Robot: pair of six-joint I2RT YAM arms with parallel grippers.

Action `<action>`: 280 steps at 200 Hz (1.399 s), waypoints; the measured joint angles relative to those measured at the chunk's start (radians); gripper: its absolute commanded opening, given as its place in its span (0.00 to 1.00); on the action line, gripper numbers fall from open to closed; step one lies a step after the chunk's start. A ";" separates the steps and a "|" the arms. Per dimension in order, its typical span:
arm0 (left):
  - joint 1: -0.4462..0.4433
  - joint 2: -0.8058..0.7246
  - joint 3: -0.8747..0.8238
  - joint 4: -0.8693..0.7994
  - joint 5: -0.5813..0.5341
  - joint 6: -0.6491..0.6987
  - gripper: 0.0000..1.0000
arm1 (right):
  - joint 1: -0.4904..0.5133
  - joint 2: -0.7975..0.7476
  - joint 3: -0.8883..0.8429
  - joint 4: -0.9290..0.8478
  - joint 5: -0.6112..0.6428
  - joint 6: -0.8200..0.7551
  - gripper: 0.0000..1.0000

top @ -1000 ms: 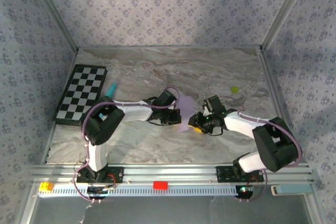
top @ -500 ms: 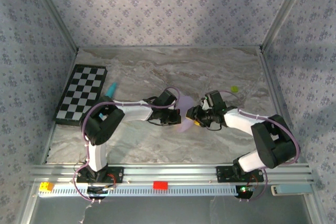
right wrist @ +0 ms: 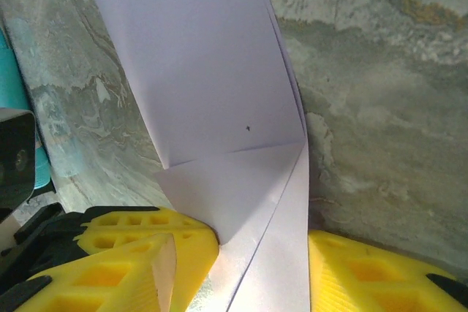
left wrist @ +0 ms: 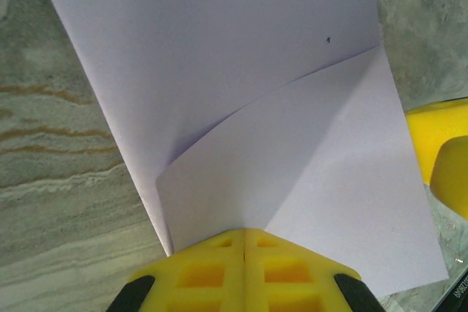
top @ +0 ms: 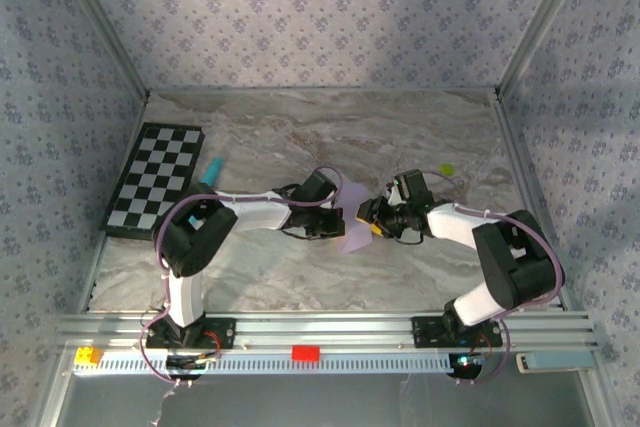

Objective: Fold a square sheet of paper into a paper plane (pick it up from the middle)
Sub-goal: Turn over the paper at the center of the table.

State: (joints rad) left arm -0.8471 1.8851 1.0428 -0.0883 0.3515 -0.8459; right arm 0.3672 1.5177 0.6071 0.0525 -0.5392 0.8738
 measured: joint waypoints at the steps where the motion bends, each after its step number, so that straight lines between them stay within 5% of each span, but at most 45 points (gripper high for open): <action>1: 0.000 0.000 0.000 0.000 0.000 0.000 0.01 | 0.000 0.001 0.000 0.001 0.000 0.000 0.46; 280: 0.000 -0.019 -0.008 -0.017 -0.004 0.000 0.06 | -0.060 0.122 -0.016 0.190 -0.079 0.001 0.09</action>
State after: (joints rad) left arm -0.8471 1.8660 1.0344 -0.1051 0.3473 -0.8463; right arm 0.3077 1.6402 0.5915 0.2420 -0.6186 0.8749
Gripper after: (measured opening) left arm 0.054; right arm 0.100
